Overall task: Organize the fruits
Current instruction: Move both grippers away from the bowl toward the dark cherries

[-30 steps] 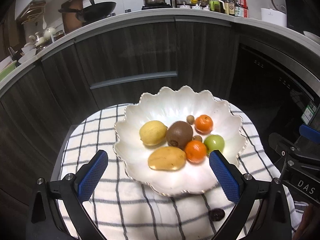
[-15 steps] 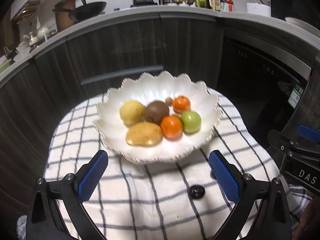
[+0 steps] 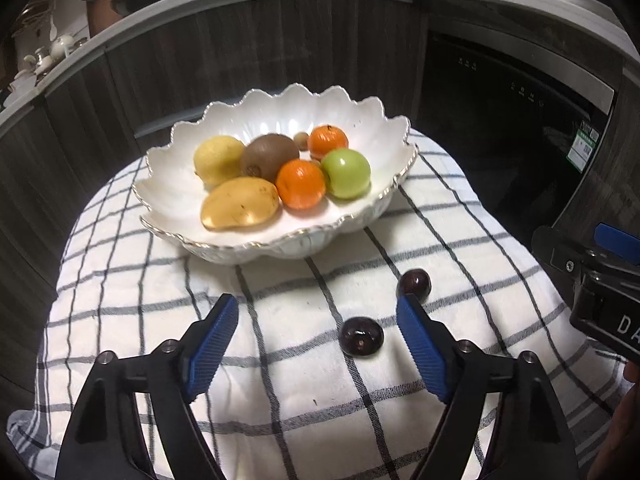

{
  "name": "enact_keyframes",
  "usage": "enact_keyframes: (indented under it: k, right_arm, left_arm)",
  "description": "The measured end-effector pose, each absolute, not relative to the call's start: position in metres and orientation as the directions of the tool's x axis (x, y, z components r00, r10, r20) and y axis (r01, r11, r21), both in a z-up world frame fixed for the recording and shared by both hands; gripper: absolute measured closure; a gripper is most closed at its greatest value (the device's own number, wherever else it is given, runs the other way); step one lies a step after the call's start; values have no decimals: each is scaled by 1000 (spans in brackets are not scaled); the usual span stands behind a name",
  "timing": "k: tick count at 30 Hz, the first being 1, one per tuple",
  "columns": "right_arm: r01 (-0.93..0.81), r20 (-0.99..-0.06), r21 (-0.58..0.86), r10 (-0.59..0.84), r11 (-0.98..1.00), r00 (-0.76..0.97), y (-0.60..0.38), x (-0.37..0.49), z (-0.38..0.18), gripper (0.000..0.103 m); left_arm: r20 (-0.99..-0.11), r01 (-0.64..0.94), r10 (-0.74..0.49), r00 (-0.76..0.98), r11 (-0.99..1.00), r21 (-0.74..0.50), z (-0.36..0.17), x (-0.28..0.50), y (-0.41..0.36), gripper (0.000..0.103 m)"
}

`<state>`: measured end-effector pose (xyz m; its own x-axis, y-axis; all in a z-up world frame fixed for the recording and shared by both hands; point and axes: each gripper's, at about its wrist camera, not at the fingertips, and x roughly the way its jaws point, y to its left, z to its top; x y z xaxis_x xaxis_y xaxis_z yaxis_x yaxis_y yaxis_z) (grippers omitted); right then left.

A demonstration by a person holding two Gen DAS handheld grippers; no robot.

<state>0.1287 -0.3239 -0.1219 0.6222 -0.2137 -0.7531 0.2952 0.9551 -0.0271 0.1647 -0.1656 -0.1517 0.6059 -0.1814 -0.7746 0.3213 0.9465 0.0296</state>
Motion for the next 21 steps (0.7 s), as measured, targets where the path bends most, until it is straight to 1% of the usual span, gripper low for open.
enact_keyframes:
  k: [3,5,6,16,18,19,21]
  right_arm:
    - [290,-762,-18,-200,957,616,-325,129,-128,17]
    - [289,-766,-14,-196,957,612,-325,129,-131,17]
    - [288,-769,-10,-191,958,610,-325,129,-133,17]
    - [285,-778,-9,-186,958,600,-326,131,-139,17]
    - [282,-781,-12,-186,959,597,-325,131,-140,17]
    - [281,-781,-13,-186,960,596,-325,132,-141,17]
    - [279,-783,-18,-187,960,594,-324,132,-141,16]
  left_arm:
    - [-786,329,-186,589,944,23,-160,165,-169,29]
    - [-792,339,-192,580,940,21,-164,165,-171,36]
    - [-796,348,-197,573,937,19,-167,164,-173,38]
    - [-818,389,-198,540,921,34,-184,167,-188,45]
    - [-821,393,-195,537,919,38,-188,167,-189,48]
    - [-823,395,-195,534,918,39,-190,167,-190,52]
    - [-827,399,-192,529,916,42,-193,168,-192,53]
